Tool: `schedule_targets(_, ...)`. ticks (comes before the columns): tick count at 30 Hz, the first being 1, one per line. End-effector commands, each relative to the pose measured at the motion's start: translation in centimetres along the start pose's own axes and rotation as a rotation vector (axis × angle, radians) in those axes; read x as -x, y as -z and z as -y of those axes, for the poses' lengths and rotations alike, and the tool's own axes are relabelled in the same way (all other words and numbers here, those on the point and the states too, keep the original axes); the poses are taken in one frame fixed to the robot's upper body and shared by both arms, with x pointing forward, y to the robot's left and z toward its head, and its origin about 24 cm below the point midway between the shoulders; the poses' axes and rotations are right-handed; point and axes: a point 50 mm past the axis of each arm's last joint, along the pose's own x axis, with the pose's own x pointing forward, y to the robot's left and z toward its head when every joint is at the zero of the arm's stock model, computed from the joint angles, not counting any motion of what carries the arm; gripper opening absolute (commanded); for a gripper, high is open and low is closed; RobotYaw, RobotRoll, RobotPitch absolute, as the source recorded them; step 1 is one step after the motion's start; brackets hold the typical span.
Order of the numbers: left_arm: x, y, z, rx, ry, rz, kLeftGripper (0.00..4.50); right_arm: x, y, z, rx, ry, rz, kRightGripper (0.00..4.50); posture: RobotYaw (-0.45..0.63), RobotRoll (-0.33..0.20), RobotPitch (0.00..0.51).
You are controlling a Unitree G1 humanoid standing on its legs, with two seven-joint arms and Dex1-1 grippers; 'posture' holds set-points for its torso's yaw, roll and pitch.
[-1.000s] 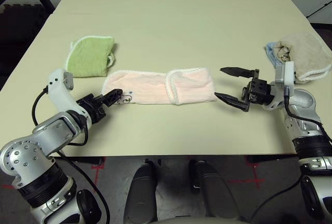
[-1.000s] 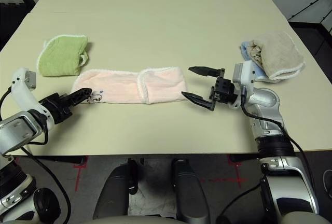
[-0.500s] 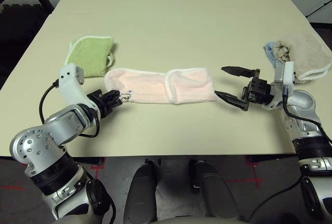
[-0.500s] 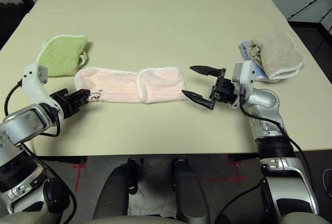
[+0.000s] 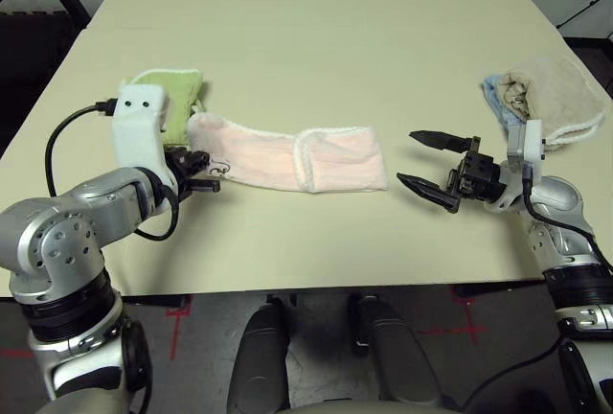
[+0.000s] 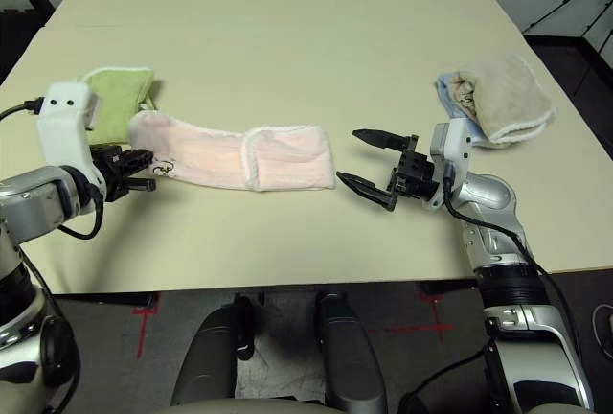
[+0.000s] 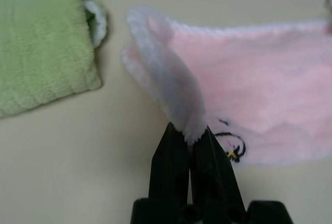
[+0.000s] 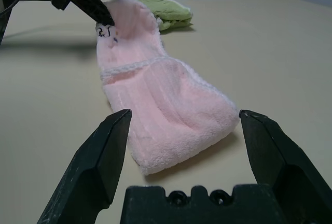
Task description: Fold the towel and set it aside.
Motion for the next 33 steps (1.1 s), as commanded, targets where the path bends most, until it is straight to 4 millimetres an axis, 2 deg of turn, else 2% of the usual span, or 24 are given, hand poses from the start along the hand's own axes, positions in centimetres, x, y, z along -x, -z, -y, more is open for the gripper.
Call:
schedule_targets(1, -0.1, 0.1, 1.1, -0.210, 0.028, 0.000, 0.01, 0.2, 0.1, -0.2, -0.001, 0.004, -0.003, 4.50, -0.11, 0.000, 0.216)
schedule_targets(4, -0.2, 0.2, 1.4, -0.361, 0.024, 0.004, 0.01, 0.1, 0.1, -0.2, -0.003, 0.004, -0.004, 4.50, -0.11, 0.000, 0.216)
schedule_targets(10, -0.7, 0.1, 2.8, -0.511, 0.043, 0.050, 0.01, 0.2, 0.3, -0.4, -0.008, 0.007, -0.007, 4.50, -0.12, 0.000, 0.217)
schedule_targets(16, -1.2, -1.1, 4.7, -0.683, 0.048, 0.137, 0.01, 0.1, 0.5, -0.6, -0.010, 0.008, -0.010, 4.50, -0.12, 0.000, 0.211)
schedule_targets(23, -1.2, -2.3, 6.4, -0.756, 0.101, 0.183, 0.01, 0.2, 0.6, -0.6, -0.013, 0.006, -0.015, 4.50, -0.12, 0.000, 0.212)
schedule_targets(28, -0.4, -3.5, 7.5, -0.773, 0.168, 0.197, 0.01, 0.2, 0.7, -0.7, -0.017, 0.004, -0.018, 4.50, -0.12, 0.000, 0.212)
schedule_targets(33, 0.2, -4.4, 7.6, -0.796, 0.195, 0.175, 0.01, -0.1, 0.9, -0.7, -0.019, 0.001, -0.017, 4.50, -0.11, 0.000, 0.207)
